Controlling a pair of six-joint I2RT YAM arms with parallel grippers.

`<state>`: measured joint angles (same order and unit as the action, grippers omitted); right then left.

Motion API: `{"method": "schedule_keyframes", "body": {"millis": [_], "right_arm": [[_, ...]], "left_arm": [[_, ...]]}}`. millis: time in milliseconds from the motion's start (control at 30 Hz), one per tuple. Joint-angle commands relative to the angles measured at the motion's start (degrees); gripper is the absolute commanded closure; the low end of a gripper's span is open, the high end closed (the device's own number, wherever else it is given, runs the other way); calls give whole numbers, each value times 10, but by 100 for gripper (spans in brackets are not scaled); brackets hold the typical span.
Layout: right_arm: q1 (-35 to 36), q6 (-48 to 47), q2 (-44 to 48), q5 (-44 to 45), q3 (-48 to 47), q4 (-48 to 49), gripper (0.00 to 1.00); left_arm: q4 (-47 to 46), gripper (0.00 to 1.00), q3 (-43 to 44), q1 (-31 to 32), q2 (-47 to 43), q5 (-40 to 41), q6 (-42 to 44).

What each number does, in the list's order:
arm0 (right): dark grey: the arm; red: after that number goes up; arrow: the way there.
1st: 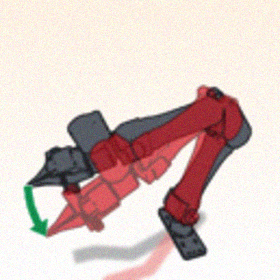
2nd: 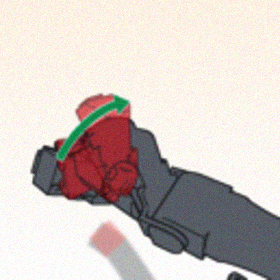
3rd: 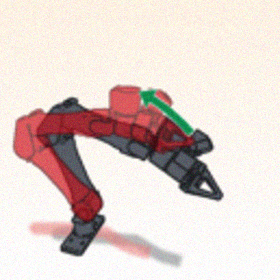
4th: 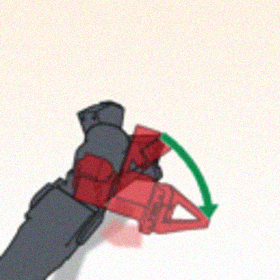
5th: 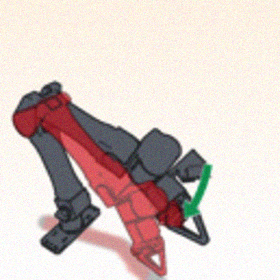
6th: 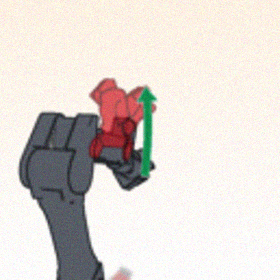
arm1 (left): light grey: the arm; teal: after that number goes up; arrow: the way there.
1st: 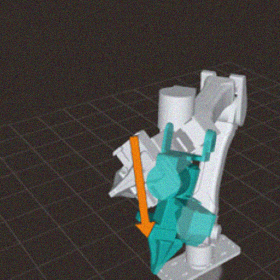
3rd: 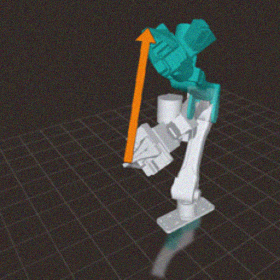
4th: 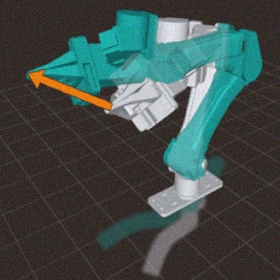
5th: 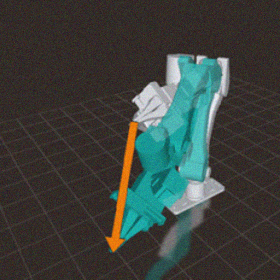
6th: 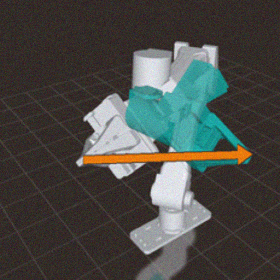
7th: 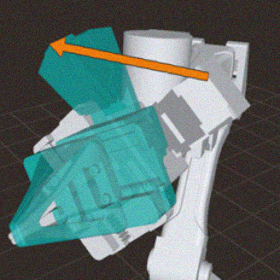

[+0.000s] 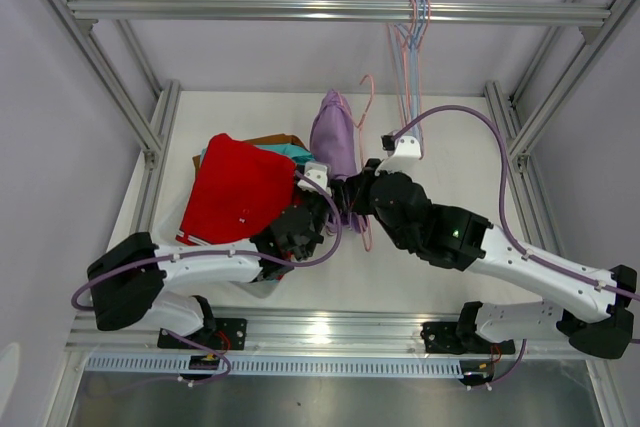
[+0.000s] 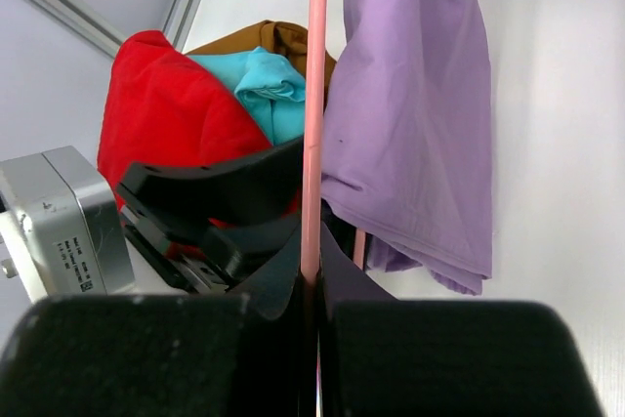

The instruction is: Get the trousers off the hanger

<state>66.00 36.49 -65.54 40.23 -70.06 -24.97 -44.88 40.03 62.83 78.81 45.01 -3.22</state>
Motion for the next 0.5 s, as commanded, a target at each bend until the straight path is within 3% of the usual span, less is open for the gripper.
{"method": "schedule_keyframes", "body": {"millis": [0,233,300,367,467], "right_arm": [[9,20,25,-4,-6,44,100],[9,14,28,-14,-23,48,100],[10,16,28,-24,-27,48,100],[12,18,29,-29,-26,51,100],[15,23,29,-28,-22,53,100]], "left_arm": [[-51,49,0,-10,10,2,-20],[-47,75,-6,-10,9,2,-21],[-55,92,-10,-9,6,9,-23],[-62,99,-20,-9,-1,16,-28],[-67,99,-22,-9,-8,17,-28]]}}
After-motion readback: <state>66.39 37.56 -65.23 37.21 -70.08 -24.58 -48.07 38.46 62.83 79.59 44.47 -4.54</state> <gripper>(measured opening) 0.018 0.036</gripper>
